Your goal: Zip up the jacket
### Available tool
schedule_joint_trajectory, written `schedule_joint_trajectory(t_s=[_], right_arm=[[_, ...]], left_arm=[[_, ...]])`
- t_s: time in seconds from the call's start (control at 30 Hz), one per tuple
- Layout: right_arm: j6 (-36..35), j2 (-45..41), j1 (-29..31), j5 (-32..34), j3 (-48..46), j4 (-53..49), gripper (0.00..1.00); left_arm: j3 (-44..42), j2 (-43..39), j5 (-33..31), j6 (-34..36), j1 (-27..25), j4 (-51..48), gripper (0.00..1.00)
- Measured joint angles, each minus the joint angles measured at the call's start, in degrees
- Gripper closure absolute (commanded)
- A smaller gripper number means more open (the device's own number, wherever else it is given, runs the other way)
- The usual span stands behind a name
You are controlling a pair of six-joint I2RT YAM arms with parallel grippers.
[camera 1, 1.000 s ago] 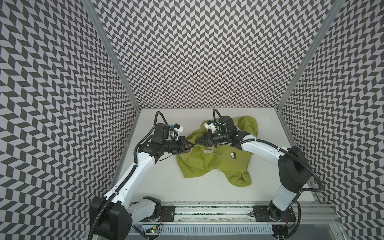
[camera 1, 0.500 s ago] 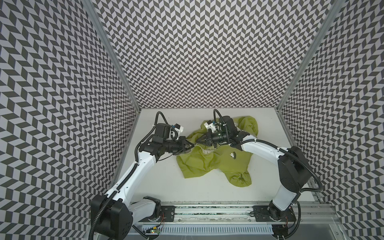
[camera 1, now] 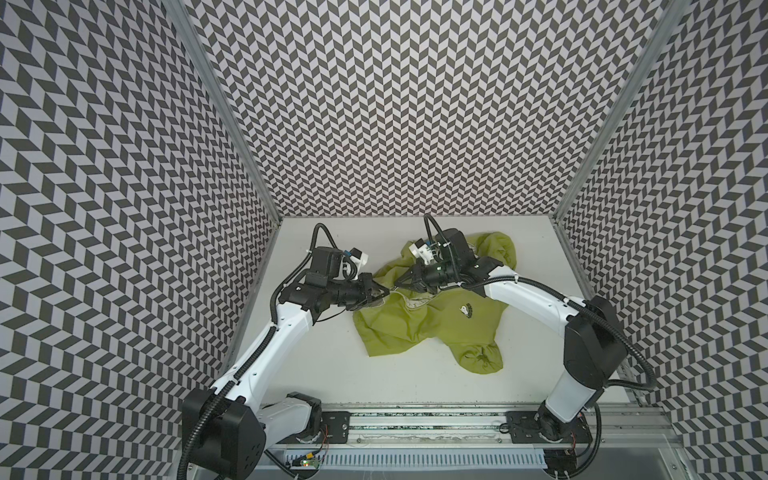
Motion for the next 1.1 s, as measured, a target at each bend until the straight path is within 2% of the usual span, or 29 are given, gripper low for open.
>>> schedule_joint_trajectory(t_s=[1.1], right_arm=[[-5.79,-0.02,0.37,5.33,3.76,-7.61,1.00]], left_arm=[[-0.04,-0.13,0.94,0.90,1.79,-1.25,1.00]])
